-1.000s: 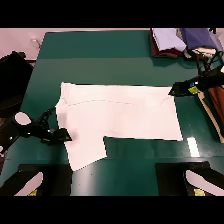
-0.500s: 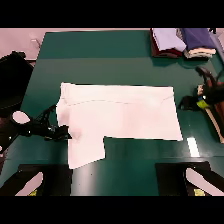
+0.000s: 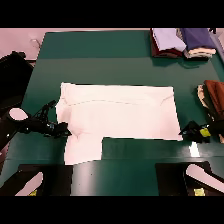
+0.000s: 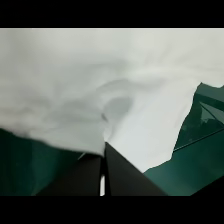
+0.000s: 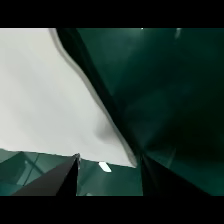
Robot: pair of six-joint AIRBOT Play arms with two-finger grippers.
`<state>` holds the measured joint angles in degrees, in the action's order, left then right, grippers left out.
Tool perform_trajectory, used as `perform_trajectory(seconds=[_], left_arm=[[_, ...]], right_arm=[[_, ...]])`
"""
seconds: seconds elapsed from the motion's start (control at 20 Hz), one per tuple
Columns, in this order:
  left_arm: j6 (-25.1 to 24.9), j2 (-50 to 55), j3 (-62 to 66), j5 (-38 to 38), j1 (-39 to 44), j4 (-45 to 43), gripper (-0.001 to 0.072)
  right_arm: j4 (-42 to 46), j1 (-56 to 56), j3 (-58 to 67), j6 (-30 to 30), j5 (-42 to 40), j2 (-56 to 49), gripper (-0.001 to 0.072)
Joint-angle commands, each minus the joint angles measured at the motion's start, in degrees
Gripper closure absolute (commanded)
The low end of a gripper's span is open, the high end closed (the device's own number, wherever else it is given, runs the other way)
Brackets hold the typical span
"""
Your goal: Fold the shirts.
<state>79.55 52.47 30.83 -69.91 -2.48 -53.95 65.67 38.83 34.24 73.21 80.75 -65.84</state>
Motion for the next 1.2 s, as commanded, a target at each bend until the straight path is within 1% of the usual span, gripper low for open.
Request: perform_trajectory(seconds=[0.0,0.1,0.15,0.2,0.25,0.35,0.5,0.6,0.7,0.85,0.95,1.1,1.15], left_arm=[[-0.2,0.0,0.3,-0.2,0.0,-0.3,0.0684],[-0.1,-0.1,2.1,-1.8,0.0,-3.0,0.0686],[0.4,-0.9,3.3,-2.8,0.0,-4.7,0.0686],[1.8,-2.9,4.1,-3.6,0.0,-7.0,0.0686],[3.6,-5.8,4.2,-4.4,0.0,-9.4,0.0687],[6.0,-11.1,4.2,-8.7,0.0,-12.3,0.0686],[6.3,-17.2,4.2,-16.8,0.0,-10.7,0.0685],[7.1,-17.7,4.6,-17.1,0.0,-9.9,0.0685],[7.0,-17.6,5.6,-11.6,0.0,-10.3,0.0685],[7.0,-15.5,9.6,-1.2,0.0,-12.8,0.0685],[6.9,-9.7,14.0,1.8,0.0,-15.3,0.0684],[3.8,2.5,21.3,6.2,0.0,-14.6,0.0684],[3.8,7.1,24.0,7.9,0.0,-14.6,0.0683]], right_arm=[[-3.1,-2.2,-2.1,-1.5,-3.6,-2.6,0.0302],[-3.1,-5.9,-1.2,-1.6,-4.1,-2.5,0.0570],[-2.6,-7.6,0.1,-1.9,-3.1,-2.5,0.0659],[-2.2,-9.0,1.5,-2.1,-1.4,-2.3,0.0697],[-0.8,-10.3,3.2,-2.1,0.2,-1.5,0.0697],[2.4,-12.7,6.3,-2.0,3.2,1.9,0.0697],[8.2,-14.5,9.1,-0.5,7.4,10.2,0.0697],[10.4,-15.7,10.6,-0.2,7.1,14.3,0.0698],[10.9,-17.3,13.6,0.7,5.4,14.8,0.0698],[10.9,-21.7,20.8,2.4,3.3,8.1,0.0698],[10.9,-24.7,26.0,3.8,1.5,1.8,0.0698],[10.8,-27.5,33.5,6.4,1.3,-7.8,0.0698],[10.4,-28.1,36.0,6.6,1.3,-10.9,0.0698]])
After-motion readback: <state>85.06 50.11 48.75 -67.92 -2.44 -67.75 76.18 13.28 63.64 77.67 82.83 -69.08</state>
